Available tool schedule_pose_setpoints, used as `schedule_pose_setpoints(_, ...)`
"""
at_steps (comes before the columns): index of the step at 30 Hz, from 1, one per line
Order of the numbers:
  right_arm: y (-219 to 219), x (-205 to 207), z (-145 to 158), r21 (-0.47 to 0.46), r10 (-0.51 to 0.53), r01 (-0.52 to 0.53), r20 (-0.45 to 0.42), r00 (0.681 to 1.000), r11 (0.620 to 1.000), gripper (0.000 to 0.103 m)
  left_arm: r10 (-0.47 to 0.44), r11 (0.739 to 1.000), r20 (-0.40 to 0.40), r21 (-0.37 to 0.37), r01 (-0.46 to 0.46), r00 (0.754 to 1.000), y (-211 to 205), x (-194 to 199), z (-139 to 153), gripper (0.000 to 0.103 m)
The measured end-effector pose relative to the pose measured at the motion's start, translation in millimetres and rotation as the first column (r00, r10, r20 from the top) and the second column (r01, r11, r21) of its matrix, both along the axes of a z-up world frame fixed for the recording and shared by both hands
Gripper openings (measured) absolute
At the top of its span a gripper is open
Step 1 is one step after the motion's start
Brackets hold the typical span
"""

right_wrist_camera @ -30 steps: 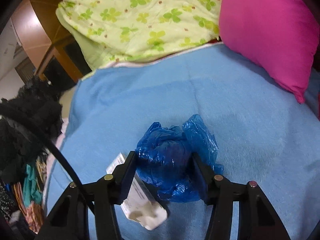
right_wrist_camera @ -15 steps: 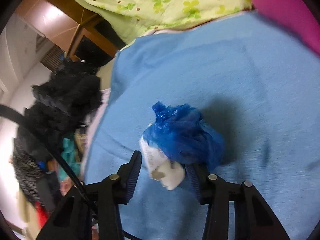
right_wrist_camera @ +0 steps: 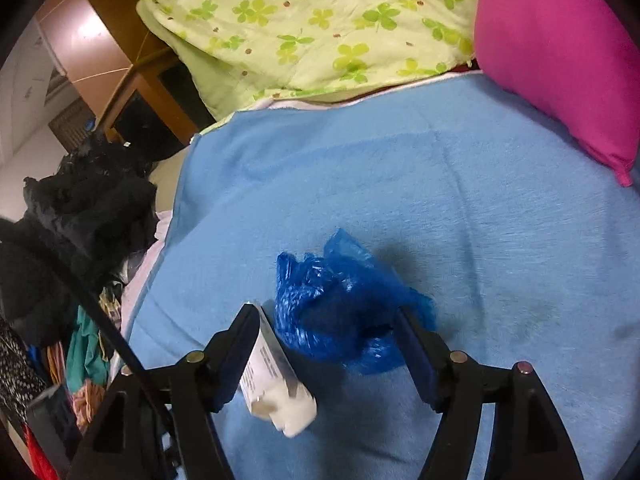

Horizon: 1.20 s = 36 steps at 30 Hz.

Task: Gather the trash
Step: 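Grasp the white medicine box with left tool while right tool holds the blue bag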

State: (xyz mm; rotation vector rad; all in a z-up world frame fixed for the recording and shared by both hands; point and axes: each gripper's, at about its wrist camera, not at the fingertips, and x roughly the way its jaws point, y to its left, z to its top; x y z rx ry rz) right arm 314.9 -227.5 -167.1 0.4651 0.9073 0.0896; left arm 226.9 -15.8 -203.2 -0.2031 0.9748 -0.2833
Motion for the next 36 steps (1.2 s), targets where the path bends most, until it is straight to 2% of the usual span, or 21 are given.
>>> schedule_pose_setpoints(3, 7.3, 17.8, -14.2, -0.042, -0.005, 0.003, -0.048, 0.999, 0.999, 0.073, -0.011, 1.0, -0.005, -0.003, 0.011, 1.0, -1.2, -0.8, -1.1, 0.067)
schedule_pose_setpoints(6, 7.8, 21.7, -17.6, -0.072, -0.006, 0.005, -0.021, 1.0, 0.997, 0.072, -0.019, 1.0, -0.007, 0.006, 0.019, 1.0, -4.4, 1.1, -2.4, 0.067)
schedule_pose_setpoints(7, 7.6, 22.5, -17.5, -0.07, -0.006, 0.005, -0.02, 1.0, 0.998, 0.063, -0.02, 1.0, -0.008, 0.007, 0.02, 1.0, -4.3, 1.4, -2.7, 0.067)
schedule_pose_setpoints(9, 6.7, 22.7, -16.9, -0.045, 0.011, -0.012, -0.024, 1.0, 0.999, 0.055, -0.018, 1.0, -0.008, 0.006, 0.018, 1.0, -3.9, 2.6, -2.9, 0.067)
schedule_pose_setpoints(12, 5.2, 18.6, -14.6, -0.035, 0.008, -0.009, -0.018, 1.0, 0.999, 0.05, -0.018, 1.0, -0.009, 0.009, 0.018, 1.0, -4.2, 4.7, -4.1, 0.067)
schedule_pose_setpoints(19, 1.2, 7.9, -7.4, -0.037, -0.003, 0.003, -0.003, 1.0, 0.999, 0.05, -0.008, 1.0, 0.012, 0.006, 0.008, 1.0, -0.9, 3.4, -0.8, 0.067)
schedule_pose_setpoints(24, 17.0, 7.3, -12.8, -0.043, 0.061, -0.063, -0.035, 0.998, 0.997, 0.049, 0.02, 1.0, 0.008, -0.002, -0.02, 1.0, 7.7, 6.0, -0.1, 0.067)
schedule_pose_setpoints(26, 25.6, 4.1, -11.2, -0.006, 0.101, -0.101, -0.044, 0.994, 0.995, 0.049, 0.039, 0.999, 0.008, -0.011, -0.038, 0.999, 13.2, 8.0, 1.4, 0.067)
schedule_pose_setpoints(31, 43.3, -9.1, -13.8, 0.222, 0.207, -0.184, -0.087, 0.975, 0.958, 0.049, 0.072, 0.997, 0.013, -0.034, -0.071, 0.997, 25.5, 10.2, 5.8, 0.067)
schedule_pose_setpoints(32, 45.2, -11.9, -13.1, 0.239, 0.212, -0.186, -0.087, 0.973, 0.953, 0.049, 0.081, 0.996, 0.017, -0.038, -0.08, 0.997, 28.6, 10.0, 7.0, 0.067)
schedule_pose_setpoints(34, 45.6, -18.6, -5.6, 0.202, 0.193, -0.174, -0.075, 0.978, 0.964, 0.049, 0.092, 0.995, 0.02, -0.044, -0.091, 0.996, 32.1, 9.6, 7.9, 0.067)
schedule_pose_setpoints(36, 41.7, -26.3, 5.6, 0.098, 0.152, -0.147, -0.048, 0.987, 0.984, 0.049, 0.092, 0.995, 0.021, -0.051, -0.091, 0.996, 32.5, 9.8, 7.8, 0.067)
